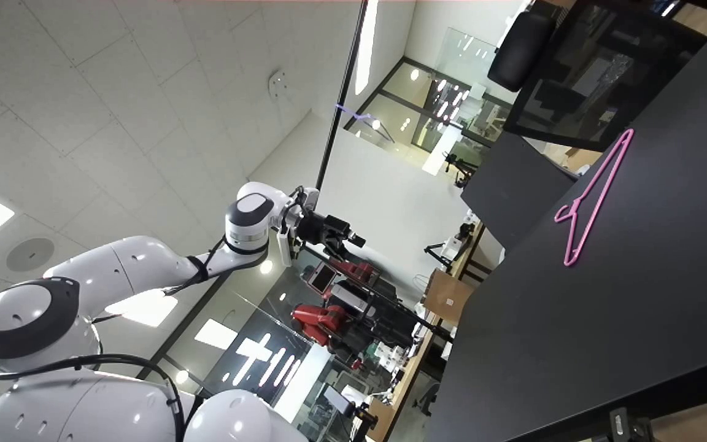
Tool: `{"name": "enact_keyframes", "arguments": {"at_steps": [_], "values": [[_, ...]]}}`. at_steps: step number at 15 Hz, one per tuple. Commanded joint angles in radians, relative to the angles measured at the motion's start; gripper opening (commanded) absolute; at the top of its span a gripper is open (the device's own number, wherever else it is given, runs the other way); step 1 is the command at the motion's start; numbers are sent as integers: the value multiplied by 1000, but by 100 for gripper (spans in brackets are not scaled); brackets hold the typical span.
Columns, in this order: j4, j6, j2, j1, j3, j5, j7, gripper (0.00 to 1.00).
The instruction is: Unhook the hanger from the rail
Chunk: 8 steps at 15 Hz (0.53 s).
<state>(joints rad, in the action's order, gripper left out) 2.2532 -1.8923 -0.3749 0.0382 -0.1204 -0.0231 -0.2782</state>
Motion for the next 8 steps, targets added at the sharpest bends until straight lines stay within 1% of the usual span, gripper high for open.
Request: {"name": "enact_keyframes", "arguments": {"at_steps": [1,3,5,8], "values": [[-2,3,1,-14,13,-5,-4,100],[-2,3,1,-14,13,-5,-4,100],[-37,-24,40,-3,21,-58,48,100],[-106,-62,107,4,62,-135,184,100]]}}
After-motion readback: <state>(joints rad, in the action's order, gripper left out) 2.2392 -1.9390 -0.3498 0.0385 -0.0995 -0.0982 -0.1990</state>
